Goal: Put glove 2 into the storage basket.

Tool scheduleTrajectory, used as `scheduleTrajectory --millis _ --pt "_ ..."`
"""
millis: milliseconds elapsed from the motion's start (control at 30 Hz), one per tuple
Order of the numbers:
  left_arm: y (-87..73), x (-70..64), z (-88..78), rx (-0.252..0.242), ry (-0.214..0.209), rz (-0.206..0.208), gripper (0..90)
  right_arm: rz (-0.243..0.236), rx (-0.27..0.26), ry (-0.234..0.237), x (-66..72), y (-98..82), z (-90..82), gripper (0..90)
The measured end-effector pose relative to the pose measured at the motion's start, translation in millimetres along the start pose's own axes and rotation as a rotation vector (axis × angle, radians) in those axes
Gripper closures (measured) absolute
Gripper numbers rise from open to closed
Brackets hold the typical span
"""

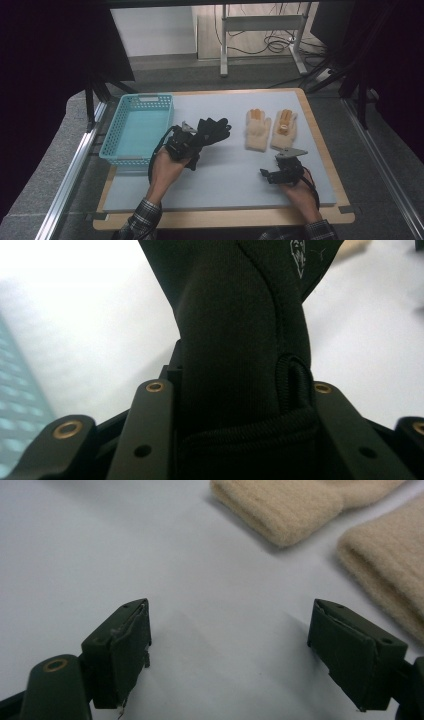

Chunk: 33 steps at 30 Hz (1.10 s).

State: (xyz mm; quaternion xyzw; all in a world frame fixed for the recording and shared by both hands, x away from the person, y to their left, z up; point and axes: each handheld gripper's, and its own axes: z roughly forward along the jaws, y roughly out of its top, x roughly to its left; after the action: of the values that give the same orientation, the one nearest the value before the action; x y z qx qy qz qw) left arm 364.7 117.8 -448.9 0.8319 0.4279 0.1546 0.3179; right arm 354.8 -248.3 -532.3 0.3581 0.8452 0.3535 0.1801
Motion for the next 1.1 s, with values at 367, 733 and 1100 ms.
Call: scheduleTrajectory --millis 367,733,1100 --pt "17.4 35.2 -24.5 -0.014 0.056 -0.050 63.6 -0.002 -0.001 -0.001 0.0 0.0 0.0 17.1" --pt "13.7 84.9 -47.3 -0.021 0.151 -0.153 63.2 -0.002 -0.002 -0.001 0.0 0.0 0.0 17.1" --pt "-9.2 154.1 -51.3 0.052 0.264 -0.306 62.2 -0.002 -0.001 -0.001 -0.1 0.0 0.0 17.1"
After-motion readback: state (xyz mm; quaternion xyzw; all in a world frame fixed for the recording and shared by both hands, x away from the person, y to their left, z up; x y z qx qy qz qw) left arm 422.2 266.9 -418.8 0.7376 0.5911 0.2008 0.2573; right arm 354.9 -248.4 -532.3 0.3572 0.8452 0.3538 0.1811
